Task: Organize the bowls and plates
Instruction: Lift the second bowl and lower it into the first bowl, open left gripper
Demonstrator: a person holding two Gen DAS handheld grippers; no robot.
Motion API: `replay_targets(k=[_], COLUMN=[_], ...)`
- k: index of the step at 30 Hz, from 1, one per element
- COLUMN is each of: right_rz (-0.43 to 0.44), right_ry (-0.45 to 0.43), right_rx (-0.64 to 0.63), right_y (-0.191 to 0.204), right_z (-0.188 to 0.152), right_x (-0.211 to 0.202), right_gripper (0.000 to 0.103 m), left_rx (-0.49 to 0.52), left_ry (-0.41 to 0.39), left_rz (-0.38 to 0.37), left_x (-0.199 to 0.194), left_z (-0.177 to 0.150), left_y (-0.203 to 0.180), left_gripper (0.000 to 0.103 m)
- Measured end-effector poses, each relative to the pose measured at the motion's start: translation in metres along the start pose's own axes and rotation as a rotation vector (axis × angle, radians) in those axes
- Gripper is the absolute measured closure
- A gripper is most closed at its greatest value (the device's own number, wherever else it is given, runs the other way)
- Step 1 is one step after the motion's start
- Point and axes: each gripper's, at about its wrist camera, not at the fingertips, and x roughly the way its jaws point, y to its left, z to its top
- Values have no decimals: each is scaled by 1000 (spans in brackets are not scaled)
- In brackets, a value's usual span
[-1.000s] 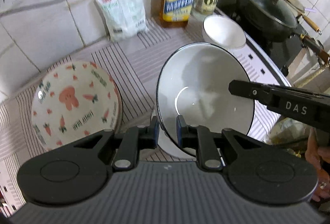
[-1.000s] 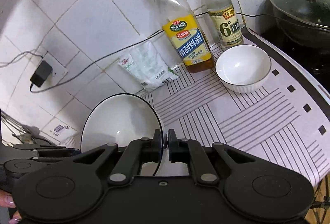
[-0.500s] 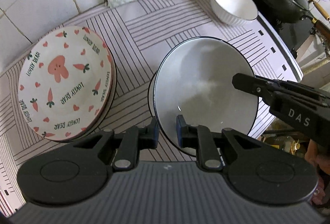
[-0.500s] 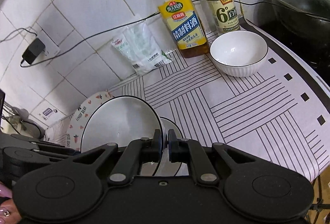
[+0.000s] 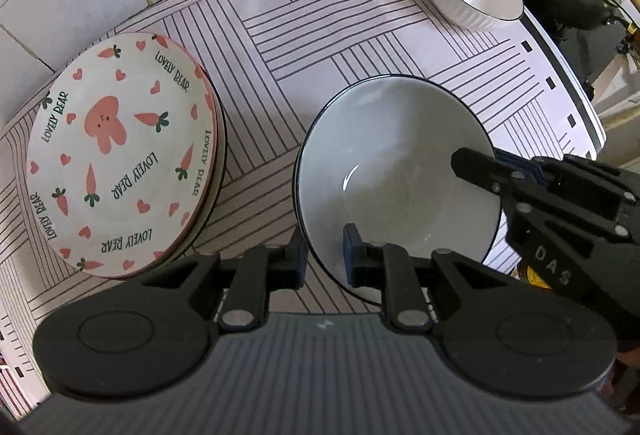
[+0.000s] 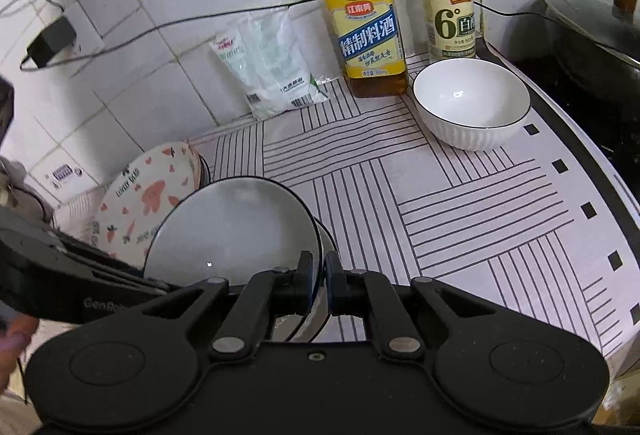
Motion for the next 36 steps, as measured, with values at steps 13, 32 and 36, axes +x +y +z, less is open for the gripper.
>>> replay_targets(k=[13, 32, 36], right_rz=[-72, -65, -87], right_ry=[2, -112, -140], right_rx=[-135, -147, -164], right_y=[11, -10, -20], right_z=[3, 10, 13], right_x=[14, -52, -70], right_gripper=[91, 56, 43], left_rx=[-9, 64, 88], left_ry=[22, -31, -43], left_rz=[1, 3, -9], left_x=[11, -39, -53], left_z=[1, -12, -14], left_y=[5, -20, -32], left_gripper=[85, 62, 58])
